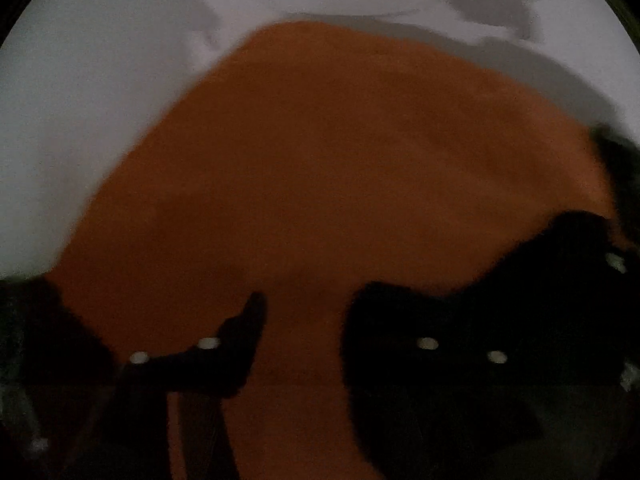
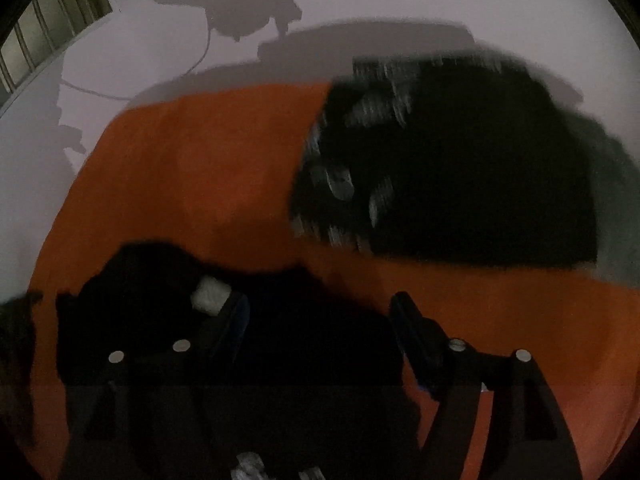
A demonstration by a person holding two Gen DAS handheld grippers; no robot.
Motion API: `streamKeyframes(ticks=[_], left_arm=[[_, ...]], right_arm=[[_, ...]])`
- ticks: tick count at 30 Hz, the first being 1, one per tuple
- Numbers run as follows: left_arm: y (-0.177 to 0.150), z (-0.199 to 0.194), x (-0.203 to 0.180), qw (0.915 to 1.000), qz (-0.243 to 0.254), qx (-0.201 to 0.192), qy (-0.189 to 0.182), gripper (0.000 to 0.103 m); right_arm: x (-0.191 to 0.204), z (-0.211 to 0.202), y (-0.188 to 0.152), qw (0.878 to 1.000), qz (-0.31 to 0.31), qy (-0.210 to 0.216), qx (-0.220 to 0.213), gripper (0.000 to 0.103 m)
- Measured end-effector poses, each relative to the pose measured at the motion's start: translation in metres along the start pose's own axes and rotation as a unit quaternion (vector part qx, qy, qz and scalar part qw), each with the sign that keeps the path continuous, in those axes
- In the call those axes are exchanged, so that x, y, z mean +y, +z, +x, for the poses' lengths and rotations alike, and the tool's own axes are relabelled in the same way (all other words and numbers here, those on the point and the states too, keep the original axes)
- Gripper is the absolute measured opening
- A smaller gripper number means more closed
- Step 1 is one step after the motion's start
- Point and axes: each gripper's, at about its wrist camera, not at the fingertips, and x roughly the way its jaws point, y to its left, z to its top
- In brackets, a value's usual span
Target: Fold clothes
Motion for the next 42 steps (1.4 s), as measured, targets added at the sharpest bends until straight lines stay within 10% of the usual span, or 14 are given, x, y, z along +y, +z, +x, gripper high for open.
streamKeyframes(ticks=[5, 7, 10, 12, 14, 16, 22, 23, 25, 27, 31, 35, 38, 42], left_arm=[[0.002, 0.013, -0.031, 0.997, 0.036, 0.023, -0.065, 0.071], [-0.007, 0.023, -0.043, 0.9942, 0.075, 0.049, -0.059, 0.071], [-0.019, 0.035, -0.031, 0.9856, 0.042, 0.078, -0.144, 0.071], [-0.026, 0.043, -0.023, 0.9742, 0.017, 0.096, -0.204, 0.06], [-0.025, 0.053, -0.028, 0.9729, 0.008, 0.108, -0.204, 0.022], [-0.03, 0.05, -0.042, 0.9754, 0.004, 0.103, -0.195, 0.009], [-0.032, 0.02, -0.025, 0.981, -0.043, 0.029, -0.187, 0.001], [-0.026, 0.016, -0.017, 0.9829, -0.049, 0.017, -0.177, 0.0], [-0.015, 0.01, -0.001, 0.9854, -0.063, -0.001, -0.158, 0.0], [-0.011, 0.008, 0.01, 0.9834, -0.079, -0.003, -0.164, 0.0], [-0.015, 0.009, 0.006, 0.9837, -0.055, 0.018, -0.17, 0.0], [-0.025, 0.02, -0.02, 0.9855, -0.002, 0.045, -0.164, 0.001], [-0.031, 0.024, -0.025, 0.9834, 0.006, 0.062, -0.17, 0.001], [-0.031, 0.023, -0.026, 0.9812, 0.006, 0.077, -0.177, 0.002]], right_arm=[[-0.058, -0.009, -0.068, 0.997, 0.045, -0.046, 0.042, 0.073], [-0.094, -0.033, -0.108, 0.992, 0.113, -0.019, 0.046, 0.073], [-0.131, -0.068, -0.163, 0.981, 0.189, 0.028, 0.034, 0.073], [-0.143, -0.09, -0.203, 0.975, 0.214, 0.056, 0.025, 0.068], [-0.14, -0.102, -0.227, 0.977, 0.201, 0.065, 0.023, 0.058], [-0.129, -0.105, -0.242, 0.985, 0.161, 0.06, 0.026, 0.058], [-0.086, -0.098, -0.263, 0.999, 0.031, 0.015, 0.037, 0.056], [-0.082, -0.094, -0.262, 0.999, 0.018, -0.002, 0.026, 0.053], [-0.083, -0.093, -0.262, 1.0, 0.007, -0.022, 0.005, 0.004], [-0.08, -0.092, -0.25, 0.999, -0.005, -0.039, -0.016, 0.005], [-0.056, -0.121, -0.231, 0.964, -0.113, -0.215, -0.105, 0.005], [-0.025, -0.155, -0.225, 0.876, -0.236, -0.367, -0.204, 0.005], [-0.013, -0.121, -0.245, 0.859, -0.356, -0.351, -0.112, 0.008], [-0.024, -0.097, -0.28, 0.903, -0.382, -0.191, 0.04, 0.011]])
